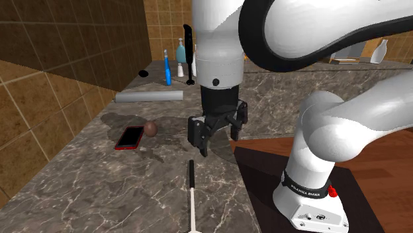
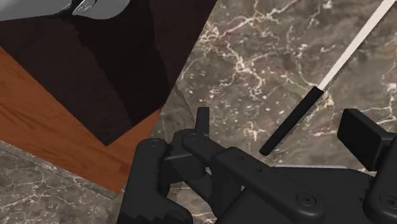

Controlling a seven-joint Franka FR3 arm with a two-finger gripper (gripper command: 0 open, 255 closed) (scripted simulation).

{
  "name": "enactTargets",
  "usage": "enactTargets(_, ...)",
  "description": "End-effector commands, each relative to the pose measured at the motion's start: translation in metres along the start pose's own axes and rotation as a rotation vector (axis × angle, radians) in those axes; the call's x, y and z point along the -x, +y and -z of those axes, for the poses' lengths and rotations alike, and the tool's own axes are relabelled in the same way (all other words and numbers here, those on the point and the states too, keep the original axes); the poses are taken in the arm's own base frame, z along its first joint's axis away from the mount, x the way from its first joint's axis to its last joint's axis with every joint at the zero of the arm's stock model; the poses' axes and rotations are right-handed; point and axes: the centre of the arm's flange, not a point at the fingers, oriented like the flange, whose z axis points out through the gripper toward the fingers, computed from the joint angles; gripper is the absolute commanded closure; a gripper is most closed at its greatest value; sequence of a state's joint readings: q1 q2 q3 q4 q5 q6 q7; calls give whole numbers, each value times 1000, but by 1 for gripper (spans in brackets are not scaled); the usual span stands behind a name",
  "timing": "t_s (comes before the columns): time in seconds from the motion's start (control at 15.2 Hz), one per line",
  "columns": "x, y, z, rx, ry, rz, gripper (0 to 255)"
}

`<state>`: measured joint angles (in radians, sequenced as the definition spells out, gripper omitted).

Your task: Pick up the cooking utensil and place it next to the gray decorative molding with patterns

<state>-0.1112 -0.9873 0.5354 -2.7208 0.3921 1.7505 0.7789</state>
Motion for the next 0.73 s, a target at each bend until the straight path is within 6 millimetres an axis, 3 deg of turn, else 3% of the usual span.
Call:
enactTargets(0.0,10,-20,-15,-12,7,-123,0)
enactTargets(0.46,23,-89,-65,-41,32,-502,0)
enactTargets(0.66,22,-90,-80,-41,32,-502,0)
